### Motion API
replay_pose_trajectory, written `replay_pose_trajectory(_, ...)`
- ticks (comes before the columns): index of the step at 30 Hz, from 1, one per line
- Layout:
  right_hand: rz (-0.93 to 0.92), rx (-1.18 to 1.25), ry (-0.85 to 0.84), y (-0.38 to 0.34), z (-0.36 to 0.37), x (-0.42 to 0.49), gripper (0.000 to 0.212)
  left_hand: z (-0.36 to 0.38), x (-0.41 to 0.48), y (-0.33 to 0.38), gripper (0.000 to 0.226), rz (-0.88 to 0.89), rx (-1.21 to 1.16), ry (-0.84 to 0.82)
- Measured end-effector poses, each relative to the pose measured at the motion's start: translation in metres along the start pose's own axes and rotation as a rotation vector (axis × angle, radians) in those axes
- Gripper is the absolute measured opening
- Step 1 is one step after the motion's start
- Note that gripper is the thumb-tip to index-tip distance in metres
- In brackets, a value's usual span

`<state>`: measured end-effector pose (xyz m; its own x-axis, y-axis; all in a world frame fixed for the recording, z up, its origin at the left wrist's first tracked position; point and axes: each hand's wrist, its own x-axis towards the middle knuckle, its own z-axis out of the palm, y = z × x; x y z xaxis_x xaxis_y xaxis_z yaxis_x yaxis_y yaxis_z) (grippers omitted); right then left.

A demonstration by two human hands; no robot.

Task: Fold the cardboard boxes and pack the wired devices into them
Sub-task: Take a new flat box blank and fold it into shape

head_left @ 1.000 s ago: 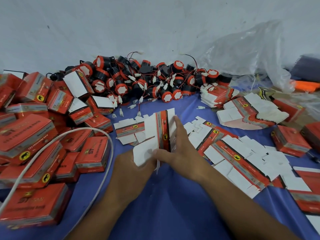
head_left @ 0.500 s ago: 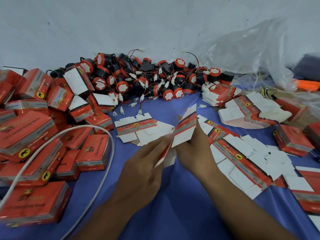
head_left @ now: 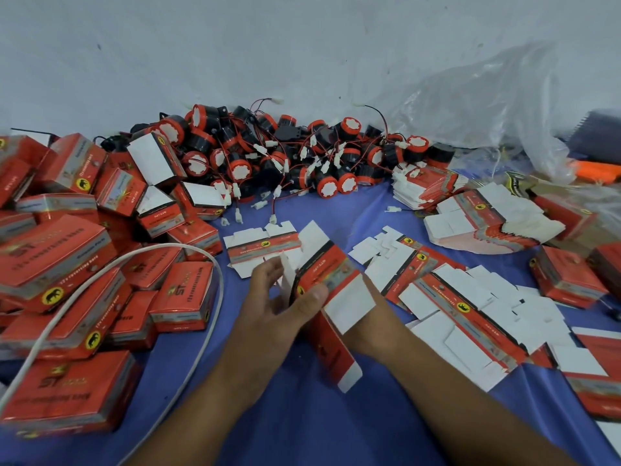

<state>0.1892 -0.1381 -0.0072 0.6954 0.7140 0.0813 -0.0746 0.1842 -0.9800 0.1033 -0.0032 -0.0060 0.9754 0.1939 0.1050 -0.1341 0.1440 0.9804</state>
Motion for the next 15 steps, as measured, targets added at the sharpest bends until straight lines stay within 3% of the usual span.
replay_pose_trajectory(2, 0.046, 0.150, 0.007, -0.009, 0.006, 0.004, 0.060, 0.000, 0.000, 0.004, 0.058, -0.045, -0.085, 0.011)
replay_pose_trajectory(3, -0.006, 0.042, 0.031, -0.010, 0.008, 0.006, 0.066, -0.001, 0.000, 0.007, 0.058, -0.054, -0.104, 0.021)
replay_pose_trajectory(4, -0.091, -0.057, 0.029, -0.018, 0.014, 0.003, 0.057, -0.002, 0.001, 0.009, 0.059, -0.067, -0.108, 0.036)
replay_pose_trajectory(6, -0.237, -0.218, 0.035, -0.026, 0.012, -0.004, 0.019, -0.002, 0.001, 0.013, 0.064, -0.084, -0.128, 0.052)
replay_pose_trajectory(8, -0.218, -0.458, -0.025, -0.023, -0.001, -0.006, 0.065, -0.003, 0.002, 0.016, 0.065, -0.090, -0.150, 0.055)
replay_pose_trajectory(9, -0.160, -0.508, -0.084, -0.023, -0.006, -0.006, 0.071, -0.005, 0.002, 0.017, 0.063, -0.086, -0.168, 0.059)
replay_pose_trajectory(12, -0.034, -0.265, -0.094, -0.027, -0.020, -0.002, 0.061, -0.011, 0.003, 0.020, 0.063, -0.061, -0.207, 0.075)
replay_pose_trajectory(15, 0.041, -0.102, -0.070, -0.030, -0.016, -0.003, 0.042, -0.006, 0.001, 0.021, 0.056, 0.029, -0.061, 0.107)
